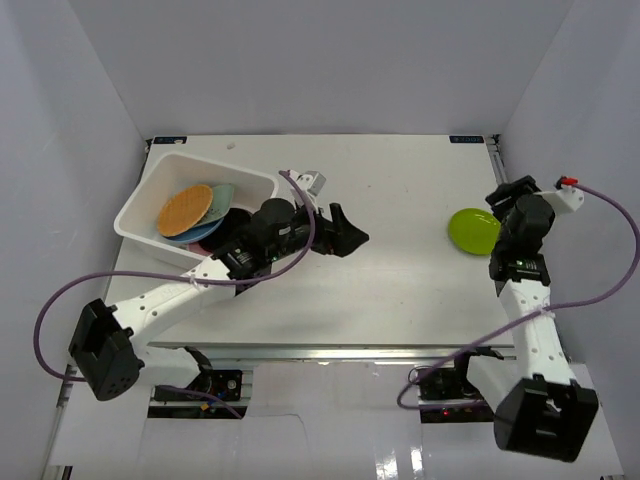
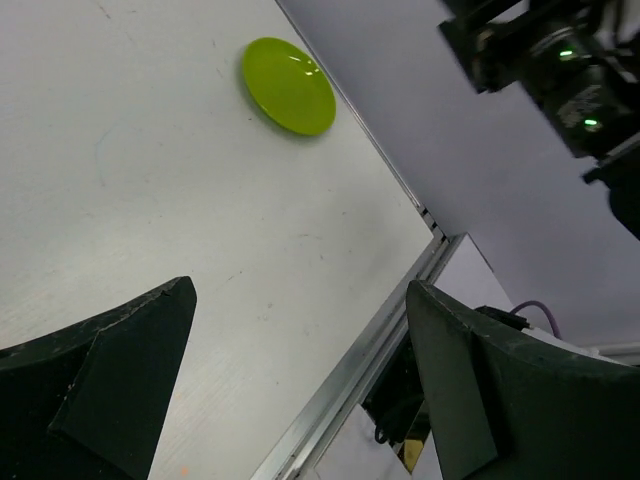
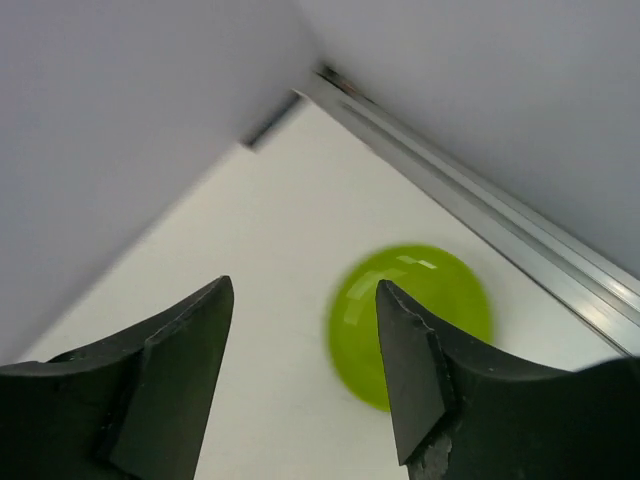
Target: Place the plates into the plastic bin on the countertop
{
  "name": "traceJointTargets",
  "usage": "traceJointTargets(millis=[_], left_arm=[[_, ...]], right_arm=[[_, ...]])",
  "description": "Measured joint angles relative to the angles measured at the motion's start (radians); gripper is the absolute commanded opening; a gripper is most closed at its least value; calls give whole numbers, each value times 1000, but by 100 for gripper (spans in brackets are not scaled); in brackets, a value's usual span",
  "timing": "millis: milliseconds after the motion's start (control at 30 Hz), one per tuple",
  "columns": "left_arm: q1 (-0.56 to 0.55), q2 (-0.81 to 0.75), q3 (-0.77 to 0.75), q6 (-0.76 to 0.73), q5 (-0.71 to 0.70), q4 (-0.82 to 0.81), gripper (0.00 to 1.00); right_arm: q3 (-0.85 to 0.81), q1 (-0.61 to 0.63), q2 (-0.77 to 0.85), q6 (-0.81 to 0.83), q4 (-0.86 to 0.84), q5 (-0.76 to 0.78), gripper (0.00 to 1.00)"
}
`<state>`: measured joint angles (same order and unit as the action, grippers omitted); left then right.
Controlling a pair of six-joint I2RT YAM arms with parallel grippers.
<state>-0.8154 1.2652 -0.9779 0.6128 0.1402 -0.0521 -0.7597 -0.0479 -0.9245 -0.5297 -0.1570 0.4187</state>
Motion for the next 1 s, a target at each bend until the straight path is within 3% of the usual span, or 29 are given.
traceJointTargets(millis=[167, 300, 467, 633, 733, 800, 867, 1000], left_arm=[[-48, -34, -18, -65, -26, 23, 98], [-53, -194, -16, -137, -50, 95, 98], [-53, -454, 22, -230, -134, 200, 98], [-53, -647, 78, -323, -264, 304, 98], [-53, -692, 127, -358, -340, 327, 98], [-53, -693, 161, -376, -384, 337, 98], [-53, -684, 193, -394, -426, 343, 98], [-53, -684, 232, -412, -489, 352, 98]], right_arm=[[218, -343, -155, -146, 48, -172, 66], [366, -447, -215, -269, -3, -288, 66], [385, -450, -373, -355, -148, -410, 64], [381, -449, -530, -436, -367, -505, 49], [371, -433, -633, -487, -489, -541, 36], [349, -407, -692, -510, -541, -550, 18], [332, -370, -742, -537, -572, -551, 8], [330, -286, -740, -553, -581, -522, 8]])
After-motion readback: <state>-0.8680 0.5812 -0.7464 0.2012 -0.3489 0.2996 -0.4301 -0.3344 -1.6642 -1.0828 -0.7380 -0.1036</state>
